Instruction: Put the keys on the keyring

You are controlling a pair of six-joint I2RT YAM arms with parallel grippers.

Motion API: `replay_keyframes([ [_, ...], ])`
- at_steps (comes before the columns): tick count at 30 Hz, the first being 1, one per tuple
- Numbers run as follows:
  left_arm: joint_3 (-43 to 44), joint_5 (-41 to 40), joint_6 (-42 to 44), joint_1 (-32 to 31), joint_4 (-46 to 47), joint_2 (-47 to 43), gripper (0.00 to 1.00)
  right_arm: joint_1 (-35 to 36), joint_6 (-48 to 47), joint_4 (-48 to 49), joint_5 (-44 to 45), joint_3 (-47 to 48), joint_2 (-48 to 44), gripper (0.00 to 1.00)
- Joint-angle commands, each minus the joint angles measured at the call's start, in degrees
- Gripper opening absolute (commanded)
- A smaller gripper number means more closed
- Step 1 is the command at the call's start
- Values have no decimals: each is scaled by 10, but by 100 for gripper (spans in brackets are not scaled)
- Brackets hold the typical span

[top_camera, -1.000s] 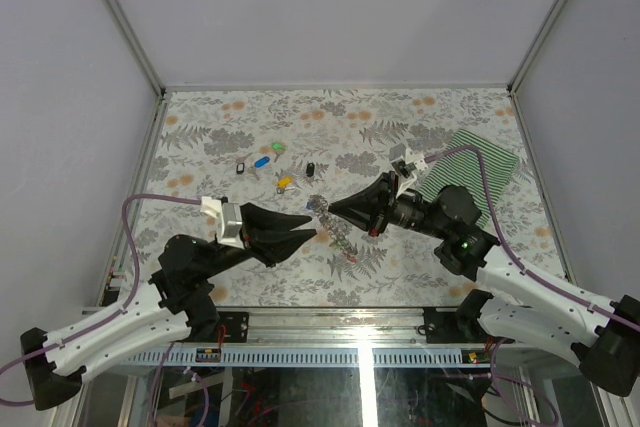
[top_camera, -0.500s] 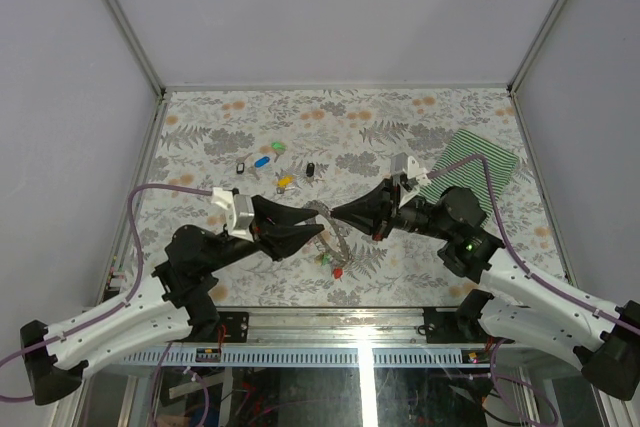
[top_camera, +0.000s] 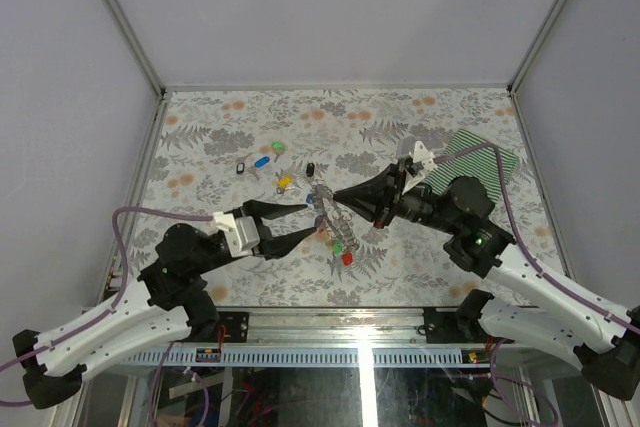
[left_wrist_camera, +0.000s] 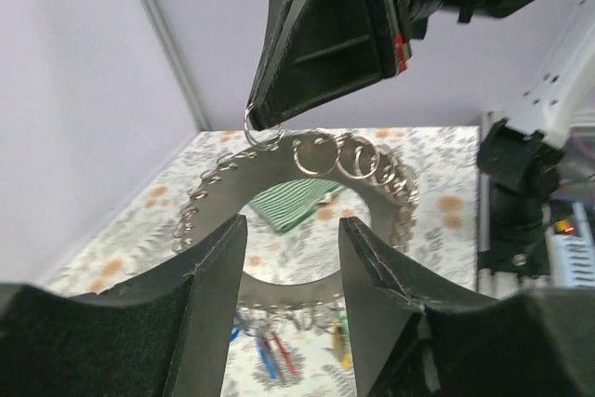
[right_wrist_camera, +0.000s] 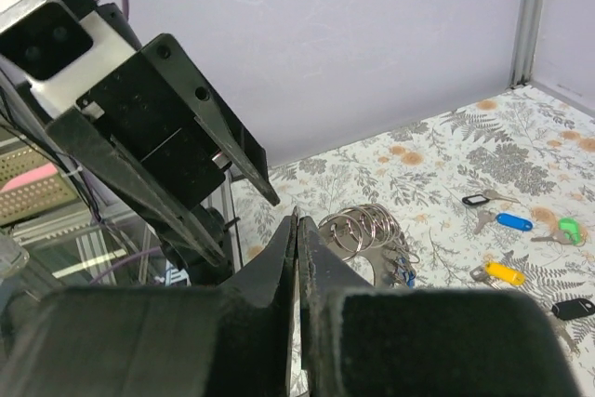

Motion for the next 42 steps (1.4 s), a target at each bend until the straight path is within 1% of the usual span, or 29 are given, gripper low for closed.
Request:
replay_keyframes([
  [1,56,-34,186,-5,-67,17,47,4,36,11,34,52,-5,0],
  [7,68,-34,285,-12,-55,31,48,3,64,11,40,67,5,0],
  [11,65,-1,339,-19,-52,31,47,3,86,10,53,76,10,0],
  [17,64,40,390,-28,-48,39,46,3,122,2,92,83,9,0],
  [22,64,38,398,-37,-20,61,45,3,148,-1,115,85,12,0],
  [32,70,2,417,-52,39,92,42,3,164,-3,115,90,18,0],
  [42,78,-11,435,-58,45,104,41,3,167,-8,112,90,19,0],
])
